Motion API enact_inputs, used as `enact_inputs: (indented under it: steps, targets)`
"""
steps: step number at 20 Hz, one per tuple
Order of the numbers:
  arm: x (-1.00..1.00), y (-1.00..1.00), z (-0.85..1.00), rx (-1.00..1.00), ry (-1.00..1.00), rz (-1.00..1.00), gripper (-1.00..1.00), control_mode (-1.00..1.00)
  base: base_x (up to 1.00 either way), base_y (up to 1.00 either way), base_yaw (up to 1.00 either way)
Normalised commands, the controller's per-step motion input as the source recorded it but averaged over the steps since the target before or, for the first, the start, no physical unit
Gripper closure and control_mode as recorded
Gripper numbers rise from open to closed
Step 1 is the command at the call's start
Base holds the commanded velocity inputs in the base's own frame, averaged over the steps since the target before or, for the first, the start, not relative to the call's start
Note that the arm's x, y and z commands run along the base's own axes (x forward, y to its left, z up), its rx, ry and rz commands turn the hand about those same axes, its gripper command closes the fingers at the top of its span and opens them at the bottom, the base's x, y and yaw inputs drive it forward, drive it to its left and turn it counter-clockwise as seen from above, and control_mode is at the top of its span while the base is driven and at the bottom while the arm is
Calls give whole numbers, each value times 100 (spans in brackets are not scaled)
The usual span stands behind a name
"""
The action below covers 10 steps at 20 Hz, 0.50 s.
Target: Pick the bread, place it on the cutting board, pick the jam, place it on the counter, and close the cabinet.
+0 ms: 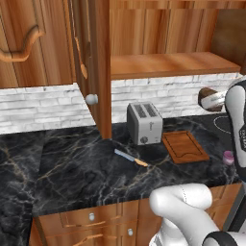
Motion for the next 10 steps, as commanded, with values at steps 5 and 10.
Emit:
enact_inputs:
  steps: [5, 10]
  targets:
    - [-28, -25, -47, 0, 3, 0, 100, -100, 0, 0, 0]
    - [-7, -27, -46, 0, 0, 0, 100, -100, 0, 0, 0]
